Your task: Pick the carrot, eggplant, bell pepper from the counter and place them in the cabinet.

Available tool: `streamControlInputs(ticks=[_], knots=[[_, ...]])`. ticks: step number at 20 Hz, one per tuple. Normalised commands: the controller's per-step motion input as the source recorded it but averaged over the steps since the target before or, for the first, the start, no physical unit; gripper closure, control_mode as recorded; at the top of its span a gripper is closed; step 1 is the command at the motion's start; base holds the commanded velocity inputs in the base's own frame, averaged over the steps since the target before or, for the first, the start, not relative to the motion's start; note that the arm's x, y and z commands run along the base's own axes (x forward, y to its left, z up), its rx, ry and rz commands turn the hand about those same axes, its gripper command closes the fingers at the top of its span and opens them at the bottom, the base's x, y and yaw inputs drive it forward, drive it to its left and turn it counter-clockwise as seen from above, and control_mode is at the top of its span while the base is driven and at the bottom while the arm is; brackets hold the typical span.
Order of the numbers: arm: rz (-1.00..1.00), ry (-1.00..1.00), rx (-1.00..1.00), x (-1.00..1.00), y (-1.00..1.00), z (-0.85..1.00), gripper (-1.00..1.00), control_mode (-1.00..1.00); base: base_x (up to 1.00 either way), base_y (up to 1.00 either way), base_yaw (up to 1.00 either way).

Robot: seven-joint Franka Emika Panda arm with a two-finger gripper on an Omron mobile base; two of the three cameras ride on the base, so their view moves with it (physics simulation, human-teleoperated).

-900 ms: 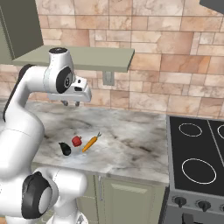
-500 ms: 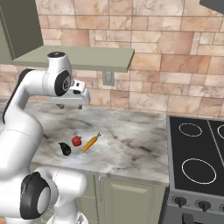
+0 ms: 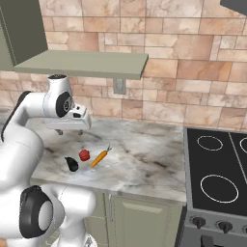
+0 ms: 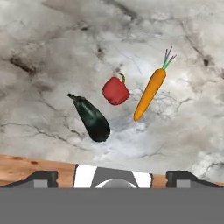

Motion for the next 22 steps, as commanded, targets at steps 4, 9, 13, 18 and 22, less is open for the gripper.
streamControlInputs(ticks=[4,9,13,18,22], knots=[[0.00,0.21,0.00,0.00,0.10,-0.71,-1.00,-1.00,0.00,0.00,0.00],[0.01,0.14,0.00,0.00,0.09,-0.63,-1.00,-1.00,0.00,0.00,0.00],[0.02,0.02,0.00,0.00,0.09,-0.59,-1.00,-1.00,0.00,0.00,0.00],[0.02,0.00,0.00,0.00,0.06,-0.69,-1.00,-1.00,0.00,0.00,0.00],[0.03,-0.05,0.00,0.03,0.00,-0.45,-1.00,-1.00,0.00,0.00,0.00]])
